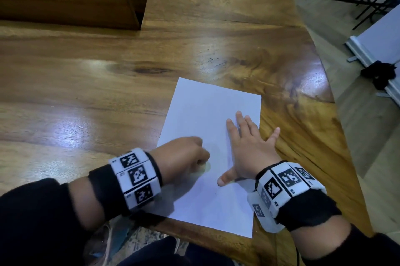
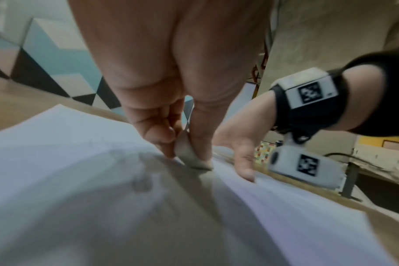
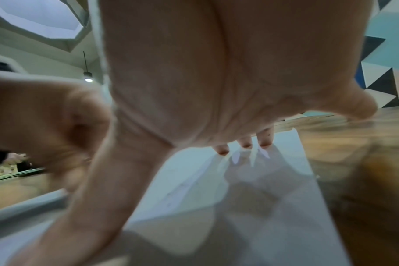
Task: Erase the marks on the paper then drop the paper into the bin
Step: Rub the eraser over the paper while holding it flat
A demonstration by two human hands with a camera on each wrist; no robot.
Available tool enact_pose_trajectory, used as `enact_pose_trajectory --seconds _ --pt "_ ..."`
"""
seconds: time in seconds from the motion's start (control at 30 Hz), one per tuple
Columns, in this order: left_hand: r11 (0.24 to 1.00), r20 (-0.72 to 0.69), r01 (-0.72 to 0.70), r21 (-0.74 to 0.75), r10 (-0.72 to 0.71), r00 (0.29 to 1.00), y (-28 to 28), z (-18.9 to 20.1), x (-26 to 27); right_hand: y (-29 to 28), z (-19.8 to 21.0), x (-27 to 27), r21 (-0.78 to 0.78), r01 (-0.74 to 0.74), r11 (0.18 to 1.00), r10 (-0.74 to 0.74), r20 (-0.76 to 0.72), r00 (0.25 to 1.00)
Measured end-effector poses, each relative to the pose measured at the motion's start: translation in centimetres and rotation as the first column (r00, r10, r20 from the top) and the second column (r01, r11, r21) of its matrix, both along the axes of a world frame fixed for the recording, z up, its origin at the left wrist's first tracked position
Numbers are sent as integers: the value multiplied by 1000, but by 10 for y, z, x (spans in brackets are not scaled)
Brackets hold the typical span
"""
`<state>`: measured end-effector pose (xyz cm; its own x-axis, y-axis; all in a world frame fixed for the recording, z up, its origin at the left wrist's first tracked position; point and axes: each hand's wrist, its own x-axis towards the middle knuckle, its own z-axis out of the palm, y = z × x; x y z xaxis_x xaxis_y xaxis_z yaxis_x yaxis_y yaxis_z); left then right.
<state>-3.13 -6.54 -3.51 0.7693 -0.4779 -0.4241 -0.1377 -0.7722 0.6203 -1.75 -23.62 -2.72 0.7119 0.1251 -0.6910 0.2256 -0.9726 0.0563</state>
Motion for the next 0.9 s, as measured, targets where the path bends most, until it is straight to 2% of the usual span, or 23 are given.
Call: enact_pose_trajectory --seconds 0.07,0.13,0.23,0.3,0.37,0.43,0.53,0.63,0.7,0.83,0.9 --pt "992 -34 102 73 -100 994 6 -1 -16 -1 0 0 0 3 1000 -3 -4 1000" --pt "997 -118 43 71 -35 992 10 1 -26 -1 1 0 -1 3 1000 -3 -2 1000" --pt "999 -51 38 25 -37 998 14 1 -28 2 2 1 22 16 1000 -17 9 1000" --pt "981 -38 173 89 -171 985 13 8 -24 7 2 2 45 26 999 -26 6 1000" --pt "969 3 216 120 -218 976 17 14 -11 14 1 2 42 21 999 -21 12 1000" --pt "992 84 63 108 -72 994 21 15 13 18 -1 2 34 25 999 -25 25 999" --pt "992 237 -108 60 91 967 15 14 51 20 -2 2 18 29 999 -29 24 999" --pt "985 283 -127 114 90 955 2 10 60 19 -3 2 4 33 999 -33 11 999" --pt "989 300 -85 122 45 953 5 6 49 19 -3 3 11 38 999 -38 7 999" --pt "981 81 126 148 -139 987 21 2 14 19 -4 3 22 37 999 -37 12 999" --pt "979 64 142 148 -152 986 20 4 18 20 -4 3 22 28 999 -28 17 999"
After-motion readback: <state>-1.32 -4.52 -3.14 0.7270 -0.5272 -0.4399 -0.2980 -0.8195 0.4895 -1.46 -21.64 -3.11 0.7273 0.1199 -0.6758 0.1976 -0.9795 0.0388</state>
